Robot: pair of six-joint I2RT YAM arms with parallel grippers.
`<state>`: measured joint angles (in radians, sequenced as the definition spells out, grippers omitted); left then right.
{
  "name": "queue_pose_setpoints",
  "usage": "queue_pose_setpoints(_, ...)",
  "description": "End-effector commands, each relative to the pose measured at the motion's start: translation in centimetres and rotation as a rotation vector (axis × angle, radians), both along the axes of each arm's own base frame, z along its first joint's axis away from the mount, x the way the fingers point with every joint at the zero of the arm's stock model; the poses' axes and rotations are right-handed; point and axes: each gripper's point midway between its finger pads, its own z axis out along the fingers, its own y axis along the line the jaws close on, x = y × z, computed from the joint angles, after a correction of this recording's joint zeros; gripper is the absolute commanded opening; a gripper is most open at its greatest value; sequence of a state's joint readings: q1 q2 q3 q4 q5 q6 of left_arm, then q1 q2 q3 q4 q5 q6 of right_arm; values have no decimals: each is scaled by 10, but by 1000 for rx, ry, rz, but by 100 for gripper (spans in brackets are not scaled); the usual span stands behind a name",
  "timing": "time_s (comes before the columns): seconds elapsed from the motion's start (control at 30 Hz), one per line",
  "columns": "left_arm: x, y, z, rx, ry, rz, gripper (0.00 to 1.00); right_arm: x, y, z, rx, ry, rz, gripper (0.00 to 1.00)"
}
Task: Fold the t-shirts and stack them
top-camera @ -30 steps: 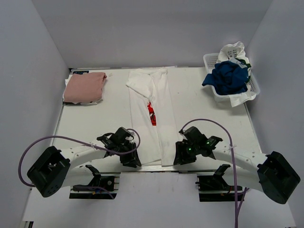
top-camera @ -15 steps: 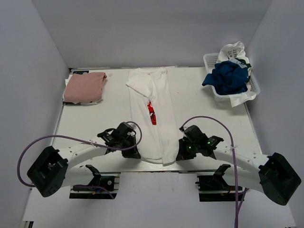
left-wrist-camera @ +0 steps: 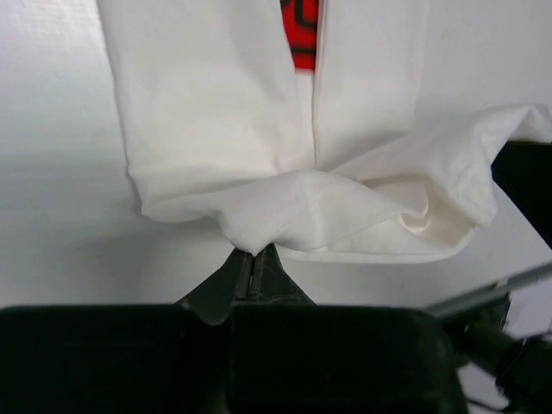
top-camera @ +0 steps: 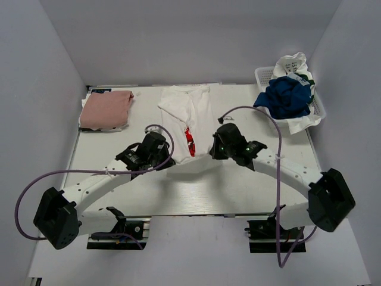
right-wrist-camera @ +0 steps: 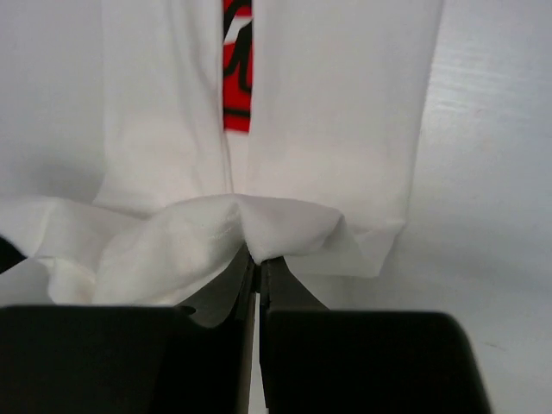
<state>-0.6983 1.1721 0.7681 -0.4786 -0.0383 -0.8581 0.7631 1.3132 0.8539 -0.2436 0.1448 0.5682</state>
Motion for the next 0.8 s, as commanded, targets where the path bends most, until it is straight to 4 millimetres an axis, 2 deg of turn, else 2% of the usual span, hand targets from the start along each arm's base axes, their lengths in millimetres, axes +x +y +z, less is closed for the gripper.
queue_pose_setpoints(0.0,47,20,21,54,-126,156,0,58,-4,23,-53,-129,-155,0)
queue_pose_setpoints(0.07,64,22,31,69,-160,176,0,80,-1,41,-39,-181,-184,0)
queue_pose_setpoints(0.1,74,28,25,105,-152,194,0,86,3,28,-75,-166,-168,0)
queue_pose_setpoints(0.13,84,33,28,136,-174,209,0,94,6,37,-66,-181,-172,0)
queue_pose_setpoints(0.17,93,32,30,132,-191,214,0,104,8,27,-85,-172,-172,0)
queue_pose_setpoints(0.2,102,38,27,150,-186,229,0,108,10,27,-85,-179,-166,0)
queue_pose_setpoints(0.23,115,34,27,163,-190,208,0,117,17,38,-63,-211,-145,0)
queue_pose_setpoints(0.27,123,31,26,161,-193,197,0,126,17,27,-76,-201,-144,0)
queue_pose_setpoints(0.33,141,31,21,165,-186,187,0,141,17,30,-76,-213,-156,0)
queue_pose_setpoints(0.4,160,30,27,149,-214,174,0,155,18,19,-96,-194,-167,0)
queue_pose_setpoints(0.47,171,27,19,160,-212,154,0,170,23,19,-93,-202,-173,0)
queue_pose_setpoints(0.5,179,26,23,152,-216,146,0,177,22,22,-93,-206,-178,0)
queue_pose_setpoints(0.53,185,28,20,156,-210,155,0,181,22,12,-108,-191,-171,0)
queue_pose_setpoints(0.57,190,32,9,169,-188,154,0,191,25,17,-90,-200,-170,0)
queue_pose_setpoints(0.7,209,27,5,130,-192,120,0,205,29,1,-105,-169,-161,0)
queue_pose_setpoints(0.73,215,30,-7,136,-166,125,0,208,28,-8,-113,-151,-164,0)
queue_pose_setpoints(0.77,222,33,-10,144,-165,127,0,218,32,-9,-111,-155,-166,0)
